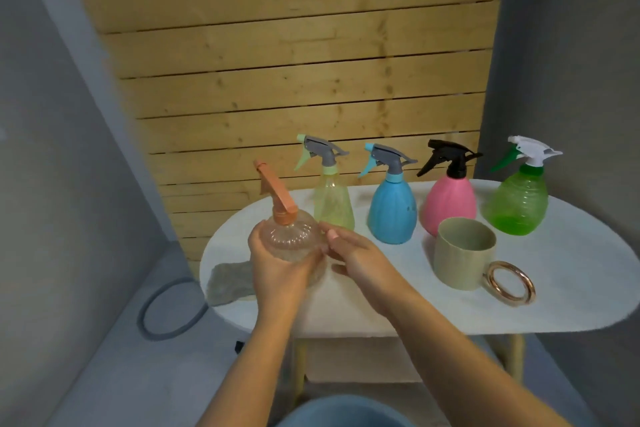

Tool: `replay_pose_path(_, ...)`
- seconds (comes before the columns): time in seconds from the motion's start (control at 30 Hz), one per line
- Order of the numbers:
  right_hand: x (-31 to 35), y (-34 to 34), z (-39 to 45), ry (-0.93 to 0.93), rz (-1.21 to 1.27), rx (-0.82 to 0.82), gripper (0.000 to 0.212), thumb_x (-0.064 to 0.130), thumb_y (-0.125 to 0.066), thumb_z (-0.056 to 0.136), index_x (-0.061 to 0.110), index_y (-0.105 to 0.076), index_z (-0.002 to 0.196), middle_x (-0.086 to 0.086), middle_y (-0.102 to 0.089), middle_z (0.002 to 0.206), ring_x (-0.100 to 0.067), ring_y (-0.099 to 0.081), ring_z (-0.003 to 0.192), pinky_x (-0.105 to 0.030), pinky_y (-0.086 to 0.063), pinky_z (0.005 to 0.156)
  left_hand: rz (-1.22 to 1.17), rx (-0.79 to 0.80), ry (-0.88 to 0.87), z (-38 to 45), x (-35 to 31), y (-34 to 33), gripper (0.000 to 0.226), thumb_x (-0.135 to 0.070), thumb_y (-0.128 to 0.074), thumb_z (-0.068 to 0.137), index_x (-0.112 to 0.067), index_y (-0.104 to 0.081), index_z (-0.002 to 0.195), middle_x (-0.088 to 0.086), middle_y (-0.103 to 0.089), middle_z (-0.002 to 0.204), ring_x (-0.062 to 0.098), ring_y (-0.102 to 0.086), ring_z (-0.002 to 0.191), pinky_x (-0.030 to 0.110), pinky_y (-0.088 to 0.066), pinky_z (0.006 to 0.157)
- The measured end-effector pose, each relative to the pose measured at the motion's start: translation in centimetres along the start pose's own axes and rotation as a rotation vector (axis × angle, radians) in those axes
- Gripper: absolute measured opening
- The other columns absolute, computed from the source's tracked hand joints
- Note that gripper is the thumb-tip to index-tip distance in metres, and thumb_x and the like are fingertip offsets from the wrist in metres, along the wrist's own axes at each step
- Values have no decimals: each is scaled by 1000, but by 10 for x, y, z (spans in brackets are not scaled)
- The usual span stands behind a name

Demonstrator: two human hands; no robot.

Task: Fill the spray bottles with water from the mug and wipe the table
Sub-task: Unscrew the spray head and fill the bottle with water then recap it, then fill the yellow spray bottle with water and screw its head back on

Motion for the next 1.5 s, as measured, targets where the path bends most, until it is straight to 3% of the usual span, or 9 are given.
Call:
replay_pose_path(0.17,-4,-43,57,-145,-36,89,40,42,-31,101,18,-59,118,0,-58,121,-15,-51,107,-35,-43,98,29,-95,0,61,6,15,95,-27,-88,61,-22,-30,136,-2,-51,124,12,-54,102,12,-41,72)
replay_pose_path(0.27,-9,-54,89,-186,13,89,34,44,-28,101,33,-60,98,1,-56,127,-14,-50,112,-31,-38,103,69,-49,43,94,21,12,98,-31,-81,69,-24,-19,144,6,-45,136,19,-55,112,24,-46,83)
replay_pose_path(0.4,-26,-64,130,-226,6,66,53,57,-31,95,25,-54,131,0,-50,138,-18,-48,126,-38,-32,111,131,-26,95,120,34,8,98,-26,-74,76,-25,-8,147,11,-36,141,27,-51,119,34,-47,93)
replay_pose_path(0.7,-52,-73,151,-281,97,72,61,57,-25,96,16,-49,134,-6,-51,136,-17,-42,130,-37,-27,114,288,-172,114,116,39,5,97,-43,-82,64,-19,-23,137,14,-36,129,35,-48,113,40,-47,87)
replay_pose_path(0.8,-47,-68,142,-238,141,39,59,49,-27,99,2,-52,125,2,-59,110,-14,-49,119,-36,-29,113,279,-134,135,115,40,3,102,-40,-83,65,-21,-18,141,15,-30,134,36,-47,116,42,-46,91)
replay_pose_path(1.07,-20,-7,90,118,-260,-444,16,13,-49,93,14,-62,102,6,-59,85,-5,-54,76,-15,-45,67,418,-272,-248,80,12,6,57,4,-59,77,-13,-45,130,9,-38,132,28,-37,124,40,-33,101)
replay_pose_path(1.2,-16,11,87,211,-358,-557,39,7,-61,84,10,-47,120,-4,-47,115,-16,-47,104,-30,-43,95,287,19,-150,74,11,-21,48,9,-41,86,-13,-52,127,3,-52,120,24,-51,116,25,-41,95)
replay_pose_path(1.33,-20,13,104,142,-427,-375,84,9,-71,78,18,-21,145,-3,-26,146,-19,-27,135,-29,-27,107,236,323,52,75,14,-46,69,8,-35,87,-25,-29,147,-1,-33,149,14,-29,139,28,-30,109)
replay_pose_path(1.5,-9,13,107,179,-369,-204,81,19,-72,80,26,-25,144,7,-40,129,-13,-40,120,-24,-35,95,98,451,90,81,13,-60,72,-3,-42,74,-38,-45,137,-11,-56,133,6,-55,118,35,-45,102)
Point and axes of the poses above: each hand's wrist, its own z-axis towards the middle knuckle, its own y-axis out of the back of the hand, x = y × z, the point moved 5 cm from there along z, towards the middle knuckle
